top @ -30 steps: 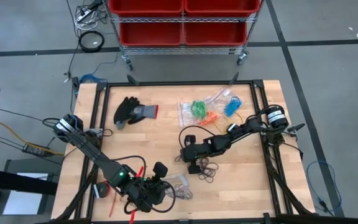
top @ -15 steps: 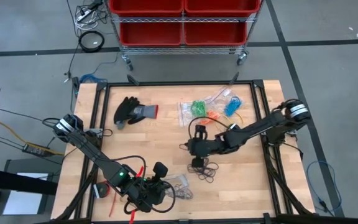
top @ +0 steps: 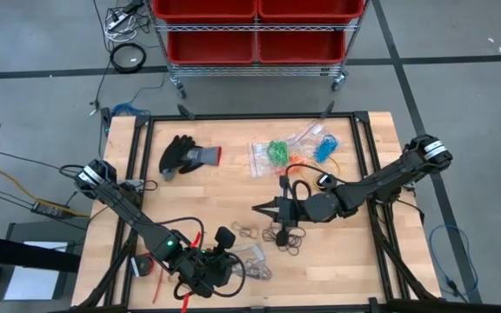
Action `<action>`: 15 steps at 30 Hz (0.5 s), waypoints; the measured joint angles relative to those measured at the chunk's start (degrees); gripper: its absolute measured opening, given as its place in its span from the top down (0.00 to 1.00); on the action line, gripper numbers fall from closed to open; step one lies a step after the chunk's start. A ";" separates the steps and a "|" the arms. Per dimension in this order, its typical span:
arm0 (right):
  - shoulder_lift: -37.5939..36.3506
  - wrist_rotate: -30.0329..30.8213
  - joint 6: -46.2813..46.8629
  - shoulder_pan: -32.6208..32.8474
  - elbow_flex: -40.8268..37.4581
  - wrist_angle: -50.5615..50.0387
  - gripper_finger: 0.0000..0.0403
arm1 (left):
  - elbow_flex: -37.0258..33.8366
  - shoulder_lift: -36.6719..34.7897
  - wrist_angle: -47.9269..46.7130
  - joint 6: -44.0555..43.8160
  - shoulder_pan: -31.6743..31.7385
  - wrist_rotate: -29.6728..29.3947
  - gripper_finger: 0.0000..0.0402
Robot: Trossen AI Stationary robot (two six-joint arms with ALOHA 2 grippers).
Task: Sort rubber bands
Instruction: Put the black rubber band into the transparent zip bag
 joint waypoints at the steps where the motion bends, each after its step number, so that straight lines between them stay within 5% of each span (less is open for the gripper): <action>1: 0.01 0.02 -0.72 0.36 0.42 0.22 1.00 | 0.00 0.00 0.13 0.00 -0.01 0.00 0.99; 8: 1.59 0.19 -3.47 2.81 9.23 -4.16 1.00 | 0.00 0.00 0.13 0.00 -0.02 0.01 0.99; 15: 1.33 3.71 9.10 1.48 12.95 -25.00 1.00 | 0.00 0.00 0.17 0.00 -0.02 0.00 0.99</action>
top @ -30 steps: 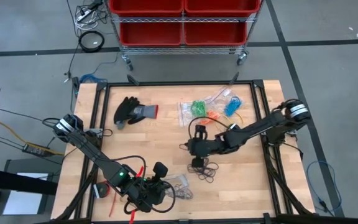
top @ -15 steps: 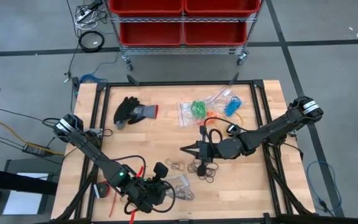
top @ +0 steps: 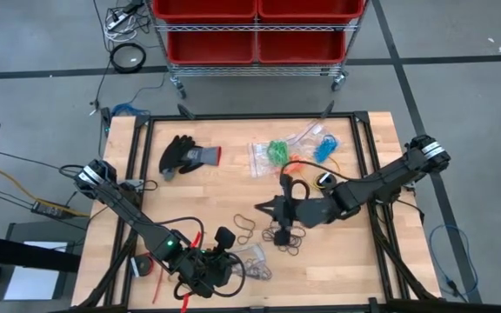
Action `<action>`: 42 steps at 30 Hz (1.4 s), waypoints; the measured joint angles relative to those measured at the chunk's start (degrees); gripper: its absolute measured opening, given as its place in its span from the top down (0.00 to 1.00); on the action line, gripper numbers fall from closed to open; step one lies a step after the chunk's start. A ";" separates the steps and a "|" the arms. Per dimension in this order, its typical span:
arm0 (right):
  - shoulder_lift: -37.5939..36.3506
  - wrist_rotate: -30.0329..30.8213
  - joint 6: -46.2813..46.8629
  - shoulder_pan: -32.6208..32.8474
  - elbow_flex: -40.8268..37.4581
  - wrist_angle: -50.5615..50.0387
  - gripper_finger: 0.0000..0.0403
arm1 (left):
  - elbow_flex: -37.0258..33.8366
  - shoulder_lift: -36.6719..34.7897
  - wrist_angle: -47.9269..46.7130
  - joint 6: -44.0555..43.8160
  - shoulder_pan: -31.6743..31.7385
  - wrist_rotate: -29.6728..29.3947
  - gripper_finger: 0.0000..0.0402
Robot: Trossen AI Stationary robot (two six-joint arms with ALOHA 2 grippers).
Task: Sort rubber bands
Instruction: Put the black rubber band into the transparent zip bag
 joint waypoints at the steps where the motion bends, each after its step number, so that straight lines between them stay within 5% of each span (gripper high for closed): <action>1: 0.01 0.65 2.23 -0.34 -0.07 -3.76 1.00 | 0.00 0.00 0.05 0.00 0.00 0.02 0.99; 5: 0.20 2.69 12.83 -1.71 -0.94 -16.12 1.00 | 0.00 0.00 0.23 0.00 0.00 0.02 0.99; 9: 0.32 -0.53 20.09 -2.98 -7.10 -15.52 1.00 | 0.00 0.00 0.36 0.00 0.00 0.00 0.99; 14: 0.37 -5.89 21.84 -3.89 -18.25 0.86 0.94 | 0.00 0.00 1.08 0.00 0.00 0.00 0.99; 21: 3.66 -6.55 21.85 -3.87 -30.95 25.51 0.68 | 0.00 0.00 1.23 0.00 0.08 0.00 0.99; 31: 24.84 -6.72 16.89 -4.03 -21.38 31.38 0.36 | 0.00 0.00 1.46 0.00 0.33 -0.02 0.99; 42: 31.74 -8.40 22.79 -7.89 -11.94 20.14 0.38 | 0.00 0.00 1.68 0.00 0.33 -0.01 0.99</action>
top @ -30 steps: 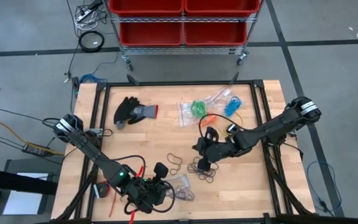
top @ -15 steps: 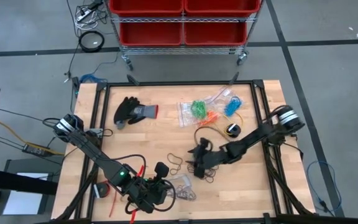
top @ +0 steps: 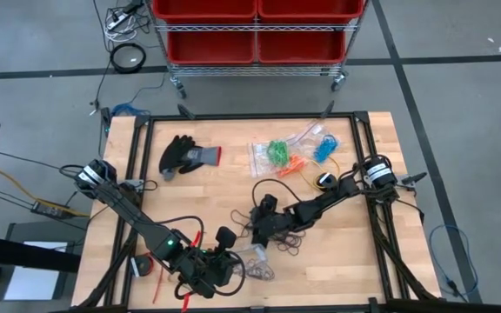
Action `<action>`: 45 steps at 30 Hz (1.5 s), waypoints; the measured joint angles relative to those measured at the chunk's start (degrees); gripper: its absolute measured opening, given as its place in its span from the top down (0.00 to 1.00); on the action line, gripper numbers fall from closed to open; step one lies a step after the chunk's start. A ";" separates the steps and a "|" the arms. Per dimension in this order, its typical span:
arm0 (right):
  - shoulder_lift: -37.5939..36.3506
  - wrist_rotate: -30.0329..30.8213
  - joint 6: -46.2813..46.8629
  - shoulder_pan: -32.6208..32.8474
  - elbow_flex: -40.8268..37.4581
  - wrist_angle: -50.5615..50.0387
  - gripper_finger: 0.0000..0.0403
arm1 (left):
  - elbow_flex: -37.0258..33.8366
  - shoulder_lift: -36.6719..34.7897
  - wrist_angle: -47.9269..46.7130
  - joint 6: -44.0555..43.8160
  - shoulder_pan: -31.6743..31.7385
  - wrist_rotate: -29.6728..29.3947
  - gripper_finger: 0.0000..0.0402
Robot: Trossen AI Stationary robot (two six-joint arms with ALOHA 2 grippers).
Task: Sort rubber bands
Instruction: Put the black rubber band into the transparent zip bag
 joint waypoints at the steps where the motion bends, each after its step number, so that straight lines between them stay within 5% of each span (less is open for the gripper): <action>1: 0.00 0.06 0.19 -0.12 0.02 -0.50 0.41 | 0.00 0.00 0.06 0.00 0.00 0.01 0.99; 9: 0.00 0.41 -0.07 -0.66 -0.09 -1.89 0.95 | 0.00 0.00 3.63 0.01 0.00 -0.01 0.99; 18: -4.21 0.41 -0.36 0.08 -0.65 -5.04 1.00 | 0.00 0.00 10.90 -0.02 0.00 -0.01 0.99; 27: -15.21 6.28 -2.22 2.23 -0.78 -15.99 1.00 | 0.00 0.00 18.58 -0.03 0.00 0.01 0.99; 45: -28.28 21.43 -5.55 8.55 -0.59 -16.27 1.00 | 0.00 0.00 25.37 -0.04 0.00 0.01 0.99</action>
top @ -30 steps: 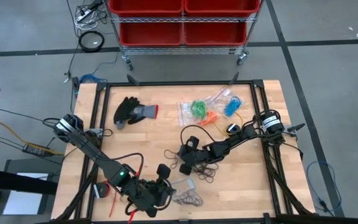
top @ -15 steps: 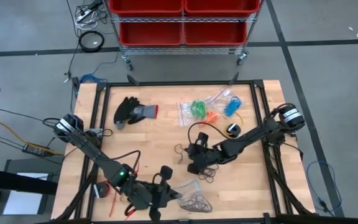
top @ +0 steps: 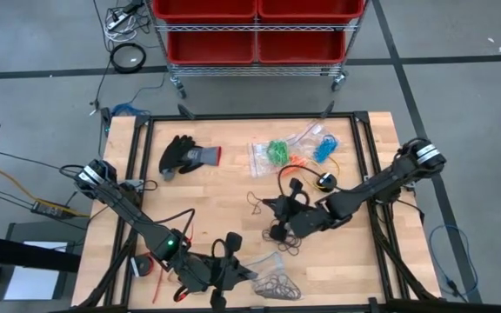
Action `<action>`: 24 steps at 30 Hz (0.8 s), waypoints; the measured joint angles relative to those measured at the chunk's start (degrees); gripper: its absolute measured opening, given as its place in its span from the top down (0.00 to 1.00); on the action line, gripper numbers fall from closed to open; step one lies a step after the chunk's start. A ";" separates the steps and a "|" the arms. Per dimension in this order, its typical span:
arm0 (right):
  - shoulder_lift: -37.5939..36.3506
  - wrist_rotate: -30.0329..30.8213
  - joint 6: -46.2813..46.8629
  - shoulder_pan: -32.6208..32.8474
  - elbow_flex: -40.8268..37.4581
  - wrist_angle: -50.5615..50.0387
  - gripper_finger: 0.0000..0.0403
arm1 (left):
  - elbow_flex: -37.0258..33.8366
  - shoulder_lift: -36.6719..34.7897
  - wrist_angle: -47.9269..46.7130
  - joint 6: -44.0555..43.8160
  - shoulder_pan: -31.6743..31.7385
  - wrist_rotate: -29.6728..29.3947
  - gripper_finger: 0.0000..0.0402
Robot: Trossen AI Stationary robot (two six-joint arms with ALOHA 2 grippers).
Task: Sort rubber bands
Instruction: Put the black rubber band into the transparent zip bag
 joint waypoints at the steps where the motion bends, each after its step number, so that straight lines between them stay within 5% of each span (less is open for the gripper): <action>1: -0.85 0.64 -0.48 0.48 0.00 0.29 1.00 | 0.00 0.00 0.07 0.00 0.00 0.00 0.99; 24: -6.72 6.93 -9.43 6.88 0.13 7.74 1.00 | 0.00 0.00 2.44 0.03 0.00 0.00 0.99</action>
